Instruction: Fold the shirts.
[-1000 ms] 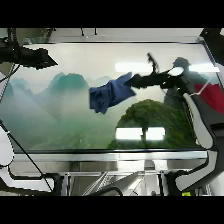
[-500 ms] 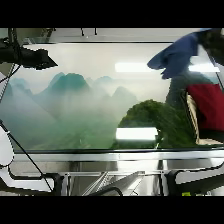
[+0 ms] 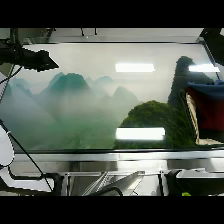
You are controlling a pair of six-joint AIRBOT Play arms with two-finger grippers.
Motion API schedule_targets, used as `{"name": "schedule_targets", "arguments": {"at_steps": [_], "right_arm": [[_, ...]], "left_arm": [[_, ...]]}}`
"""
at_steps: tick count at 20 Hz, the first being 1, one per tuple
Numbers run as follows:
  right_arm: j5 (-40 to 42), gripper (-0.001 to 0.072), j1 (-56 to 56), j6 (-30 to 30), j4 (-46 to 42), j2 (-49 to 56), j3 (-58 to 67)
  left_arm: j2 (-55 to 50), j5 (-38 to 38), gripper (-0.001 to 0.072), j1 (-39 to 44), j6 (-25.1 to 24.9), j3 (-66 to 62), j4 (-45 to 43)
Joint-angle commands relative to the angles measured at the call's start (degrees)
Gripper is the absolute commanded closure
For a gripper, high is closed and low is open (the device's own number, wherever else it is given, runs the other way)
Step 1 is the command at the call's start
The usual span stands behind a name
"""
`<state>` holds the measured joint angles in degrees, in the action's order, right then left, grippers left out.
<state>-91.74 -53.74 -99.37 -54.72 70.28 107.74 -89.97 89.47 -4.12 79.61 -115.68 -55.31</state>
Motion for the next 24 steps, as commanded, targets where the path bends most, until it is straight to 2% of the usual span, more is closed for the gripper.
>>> {"name": "schedule_targets", "arguments": {"at_steps": [1,4,5,6,10,11,12,13,14,15,16,18,20,24], "right_arm": [[-13.73,0.0692,-4.24,-4.17,-15.43,-1.73,-2.67],[-13.77,0.069,-5.75,-4.76,-16.22,-1.81,-4.15],[-13.81,0.062,-5.7,-4.76,-16.17,-1.84,-4.9],[-13.84,0.049,-5.62,-4.61,-15.98,-1.95,-5.79],[-13.79,0.0445,-5.46,-4.33,-16.02,-2.93,-8.59],[-13.77,0.0336,-5.46,-4.33,-16.02,-3.02,-8.59],[-13.75,0.0294,-5.46,-4.35,-15.93,-3.02,-8.59],[-13.73,0.0297,-5.44,-4.33,-14.78,-2.99,-8.59],[-13.57,0.0362,-5.42,-4.33,-11.93,-2.95,-8.59],[-12.57,0.0552,-5.07,-4.02,-7.48,-2.95,-8.59],[-10.86,0.0665,-4.17,-3.89,-2.89,-3.04,-8.59],[-7.26,0.0691,-0.42,-1.92,3.61,-3.67,-8.59],[-3.91,0.0692,6.23,1.75,5.35,-4.83,-8.85],[5.11,0.0692,24.22,8.7,4.66,-12.79,-20.09]], "left_arm": [[0.02,1.05,0.0696,0.81,-0.09,0.02,0.0],[0.0,2.14,0.0696,2.27,-0.09,0.02,-0.13],[0.0,2.08,0.0696,2.91,-0.09,0.02,-0.11],[0.02,2.1,0.0696,3.63,-0.11,0.02,-0.13],[0.0,1.9,0.0696,5.01,-0.11,0.02,-0.07],[0.02,1.88,0.0696,5.05,-0.09,0.02,-0.09],[0.02,1.88,0.0696,5.03,-0.09,0.02,-0.09],[0.02,1.88,0.0696,4.94,-0.09,0.02,-0.09],[0.02,1.84,0.0696,4.7,-0.09,0.0,-0.04],[0.04,1.53,0.0695,4.44,-0.09,0.0,0.02],[0.07,0.85,0.0696,4.44,-0.09,0.0,0.02],[0.33,0.48,0.0696,4.44,0.33,0.02,-0.02],[1.36,2.01,0.0696,4.96,1.05,0.74,0.09],[13.88,-4.52,0.0696,7.06,0.59,19.04,0.02]]}}
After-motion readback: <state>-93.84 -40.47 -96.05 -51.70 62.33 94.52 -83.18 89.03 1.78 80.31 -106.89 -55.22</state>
